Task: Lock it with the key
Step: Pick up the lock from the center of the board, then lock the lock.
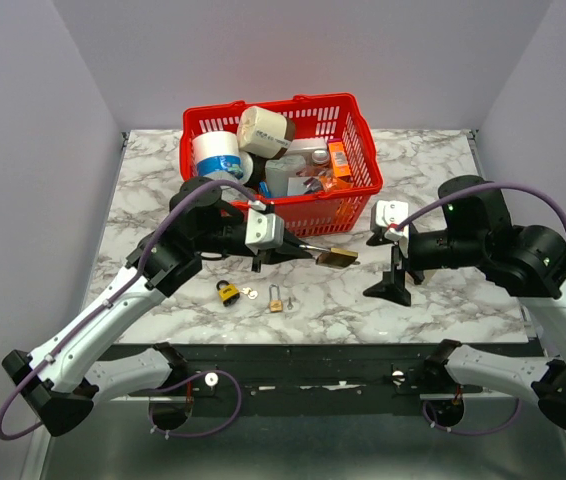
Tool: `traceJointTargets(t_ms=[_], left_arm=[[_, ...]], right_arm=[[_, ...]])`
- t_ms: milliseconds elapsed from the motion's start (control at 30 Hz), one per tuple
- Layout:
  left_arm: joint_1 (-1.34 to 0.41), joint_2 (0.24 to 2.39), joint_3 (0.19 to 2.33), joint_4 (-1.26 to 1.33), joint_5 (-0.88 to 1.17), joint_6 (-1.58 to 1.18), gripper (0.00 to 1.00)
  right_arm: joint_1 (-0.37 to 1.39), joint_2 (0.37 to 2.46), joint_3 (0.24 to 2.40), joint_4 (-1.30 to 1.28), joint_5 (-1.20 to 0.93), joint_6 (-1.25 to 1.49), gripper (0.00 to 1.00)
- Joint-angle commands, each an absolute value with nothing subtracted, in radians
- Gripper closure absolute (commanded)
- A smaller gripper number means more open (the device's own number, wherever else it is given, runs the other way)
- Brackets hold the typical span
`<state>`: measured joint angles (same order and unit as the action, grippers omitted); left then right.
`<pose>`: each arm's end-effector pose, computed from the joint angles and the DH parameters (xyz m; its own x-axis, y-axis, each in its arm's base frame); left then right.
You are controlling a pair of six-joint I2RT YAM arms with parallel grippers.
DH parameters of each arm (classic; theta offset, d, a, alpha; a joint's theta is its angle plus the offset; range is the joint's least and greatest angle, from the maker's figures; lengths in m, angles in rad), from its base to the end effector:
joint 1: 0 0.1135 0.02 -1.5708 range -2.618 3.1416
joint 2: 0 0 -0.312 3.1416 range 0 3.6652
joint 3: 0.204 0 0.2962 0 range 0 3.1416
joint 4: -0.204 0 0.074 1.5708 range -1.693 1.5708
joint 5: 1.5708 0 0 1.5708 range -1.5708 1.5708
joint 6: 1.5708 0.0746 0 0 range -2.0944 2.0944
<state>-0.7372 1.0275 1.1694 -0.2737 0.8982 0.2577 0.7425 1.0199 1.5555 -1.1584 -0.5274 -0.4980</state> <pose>0.1509 -0.2158 0.4652 0.1590 0.0701 -0.9848 0.9849 -0.0805 0.1533 0.1131 0.1548 0.4982 0.0454 -0.5186 -0.8538 -0.9832 0.1281 -0.1301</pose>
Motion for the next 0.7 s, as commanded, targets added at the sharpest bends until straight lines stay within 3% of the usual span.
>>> traceJointTargets(t_ms=[0, 133, 333, 667], left_arm=[[-0.739, 1.016, 1.229, -0.158, 0.954, 0.154, 1.0], [-0.741, 1.019, 1.227, -0.105, 0.939, 0.069, 1.0], [-0.742, 1.017, 1.195, 0.021, 0.916, -0.051, 1.0], [-0.747, 1.016, 1.197, 0.017, 0.917, -0.057, 1.0]], right_arm=[[0.742, 1.022, 1.528, -1.039, -0.575, -0.509, 0.0], [0.742, 1.025, 1.54, -0.999, -0.623, -0.499, 0.02], [0.741, 1.057, 1.532, -0.985, -0.676, -0.489, 0.13], [0.742, 1.083, 1.54, -0.96, -0.681, -0.459, 0.39]])
